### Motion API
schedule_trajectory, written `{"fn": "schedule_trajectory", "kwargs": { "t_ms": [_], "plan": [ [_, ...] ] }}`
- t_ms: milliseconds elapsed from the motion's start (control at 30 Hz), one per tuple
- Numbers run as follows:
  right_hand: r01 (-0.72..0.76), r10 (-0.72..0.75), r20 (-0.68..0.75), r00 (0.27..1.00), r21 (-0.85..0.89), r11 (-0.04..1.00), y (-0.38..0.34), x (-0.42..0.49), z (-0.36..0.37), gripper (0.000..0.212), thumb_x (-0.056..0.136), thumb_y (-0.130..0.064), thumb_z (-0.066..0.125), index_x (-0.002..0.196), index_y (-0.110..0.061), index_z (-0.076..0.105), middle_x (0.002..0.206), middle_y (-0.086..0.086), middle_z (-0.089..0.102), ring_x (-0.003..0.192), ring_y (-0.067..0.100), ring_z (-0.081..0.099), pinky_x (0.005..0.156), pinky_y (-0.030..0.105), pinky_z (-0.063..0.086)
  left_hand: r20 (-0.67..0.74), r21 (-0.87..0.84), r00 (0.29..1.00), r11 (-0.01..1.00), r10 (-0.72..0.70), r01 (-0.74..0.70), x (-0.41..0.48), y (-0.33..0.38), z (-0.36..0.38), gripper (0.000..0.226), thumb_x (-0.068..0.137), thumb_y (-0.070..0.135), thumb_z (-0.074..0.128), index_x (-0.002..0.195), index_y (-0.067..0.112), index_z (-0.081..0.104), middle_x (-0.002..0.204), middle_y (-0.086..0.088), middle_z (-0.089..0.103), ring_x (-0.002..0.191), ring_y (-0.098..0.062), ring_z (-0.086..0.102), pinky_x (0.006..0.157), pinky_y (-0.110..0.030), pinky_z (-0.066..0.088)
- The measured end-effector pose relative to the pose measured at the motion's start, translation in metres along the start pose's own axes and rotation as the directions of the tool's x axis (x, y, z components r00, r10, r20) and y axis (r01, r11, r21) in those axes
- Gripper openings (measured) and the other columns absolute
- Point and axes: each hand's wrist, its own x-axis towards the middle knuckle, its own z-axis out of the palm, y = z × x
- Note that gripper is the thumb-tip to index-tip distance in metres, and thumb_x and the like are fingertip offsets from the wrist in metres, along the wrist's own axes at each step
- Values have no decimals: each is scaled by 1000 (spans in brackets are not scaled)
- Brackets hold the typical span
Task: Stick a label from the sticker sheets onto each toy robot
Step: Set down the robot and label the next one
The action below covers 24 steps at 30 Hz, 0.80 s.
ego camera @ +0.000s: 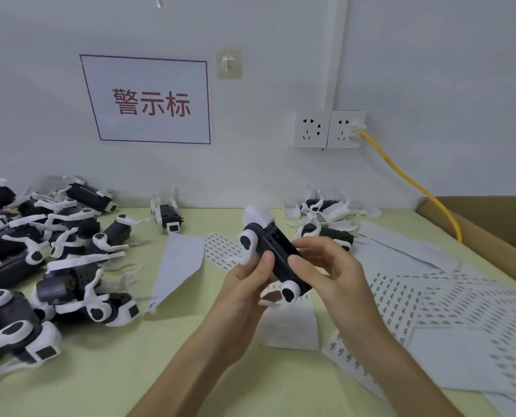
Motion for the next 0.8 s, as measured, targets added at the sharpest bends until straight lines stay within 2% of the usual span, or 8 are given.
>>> {"fn": "schedule_trajectory", "kwargs": {
  "t_ms": [133,233,300,400,500,600,733,800],
  "plan": [
    [-15,14,-52,999,-27,1000,0,-1,-2,10,86,-24,80,88,-29,72,84,-9,72,88,7,67,76,20,52,34,171,998,983,58,-63,0,-9,3,41,94,39,63,116,7,74,111,-21,75,100,-35,68,87,-39,49],
    [-33,31,-91,995,-24,999,-2,-2,-1,20,80,-37,84,83,-24,69,77,-6,69,80,8,65,69,14,49,61,251,994,962,94,-106,0,-10,6,17,88,36,65,80,26,75,78,0,68,76,-13,61,75,-24,51],
    [-54,51,-98,994,-26,998,-2,-1,-1,32,72,-48,80,81,-20,68,76,-1,66,77,11,64,70,19,49,87,286,991,950,103,-123,-1,-9,6,18,88,36,67,73,29,74,74,2,65,72,-10,59,71,-21,49],
    [-170,174,-36,984,91,981,-3,0,-4,52,64,-51,81,84,-8,61,80,12,59,75,26,62,72,44,52,154,240,984,963,88,-124,-2,-7,6,31,88,41,70,88,10,72,79,-10,63,73,-18,58,71,-26,48],
    [-360,319,174,931,314,879,-5,1,-11,45,72,-42,81,89,-9,56,89,15,65,79,27,65,64,38,56,203,209,979,975,29,-72,-5,-4,5,64,89,45,68,111,-15,61,98,-38,59,89,-31,57,83,-40,47],
    [-434,352,272,896,359,826,-4,1,-14,36,81,-40,78,96,-15,57,94,11,68,83,22,65,71,37,53,208,180,978,983,-14,-24,-7,-2,2,59,97,38,60,125,-15,58,121,-44,57,107,-39,56,99,-59,41],
    [-345,282,217,935,367,864,-2,2,-11,30,87,-35,69,103,-10,65,100,12,72,89,22,68,72,32,55,224,107,974,994,-33,9,-4,-8,-3,58,99,40,52,132,-8,61,129,-26,66,121,-39,61,109,-48,44],
    [-151,141,67,988,178,972,0,1,-7,13,95,-22,66,104,-20,76,100,5,76,92,18,72,75,27,57,204,39,979,999,-20,12,-2,-11,-3,57,101,41,50,138,-1,60,137,-25,64,128,-39,60,107,-44,51]
  ]
}}
